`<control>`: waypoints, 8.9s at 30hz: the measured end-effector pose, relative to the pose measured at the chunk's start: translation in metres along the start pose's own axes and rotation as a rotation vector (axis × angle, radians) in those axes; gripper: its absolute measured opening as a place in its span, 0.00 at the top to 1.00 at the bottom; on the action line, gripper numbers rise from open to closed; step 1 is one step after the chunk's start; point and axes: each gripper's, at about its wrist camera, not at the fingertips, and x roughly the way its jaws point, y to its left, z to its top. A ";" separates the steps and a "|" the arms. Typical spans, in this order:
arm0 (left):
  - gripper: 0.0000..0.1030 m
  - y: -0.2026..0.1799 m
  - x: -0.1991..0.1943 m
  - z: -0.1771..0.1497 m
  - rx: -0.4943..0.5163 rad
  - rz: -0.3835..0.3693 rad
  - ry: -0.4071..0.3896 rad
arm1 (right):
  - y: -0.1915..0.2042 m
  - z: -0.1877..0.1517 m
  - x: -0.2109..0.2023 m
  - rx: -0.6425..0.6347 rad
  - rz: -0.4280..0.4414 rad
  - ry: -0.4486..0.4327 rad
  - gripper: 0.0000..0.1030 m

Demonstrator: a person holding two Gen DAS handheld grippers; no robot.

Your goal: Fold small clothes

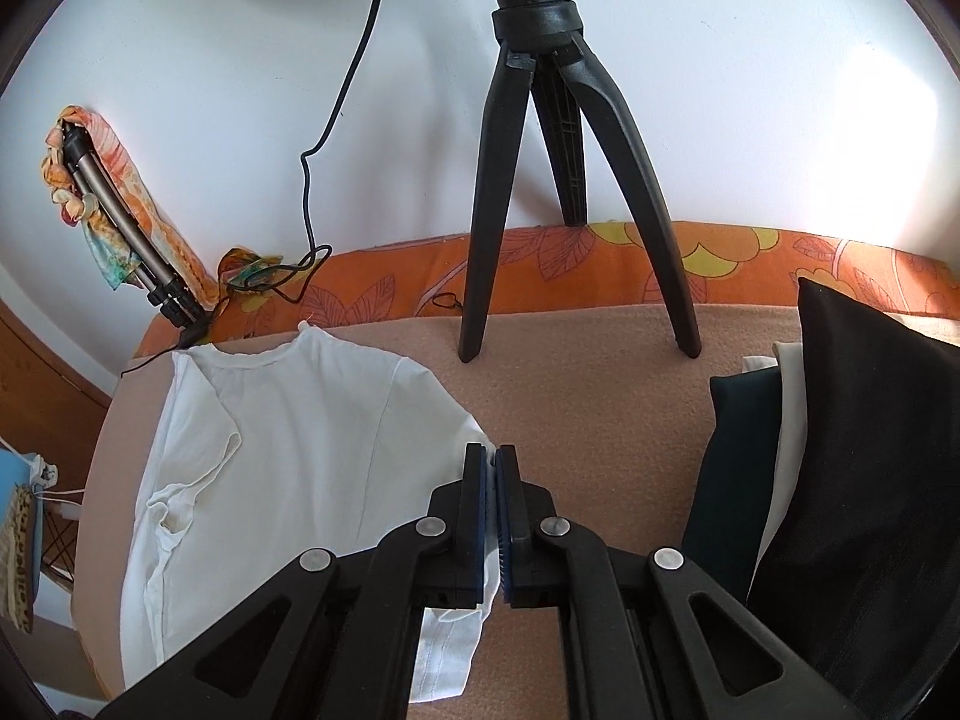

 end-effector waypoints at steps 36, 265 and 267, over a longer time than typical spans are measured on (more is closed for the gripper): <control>0.95 0.095 -0.089 -0.042 -0.391 -0.033 -0.286 | 0.174 0.030 0.013 -0.248 -0.211 -0.022 1.00; 0.94 0.318 -0.097 0.005 -0.431 0.283 -0.081 | 0.118 -0.203 -0.005 -0.210 0.162 0.054 0.98; 0.93 0.318 -0.101 0.006 -0.426 0.310 -0.090 | 0.114 -0.201 -0.007 -0.198 0.133 0.045 0.93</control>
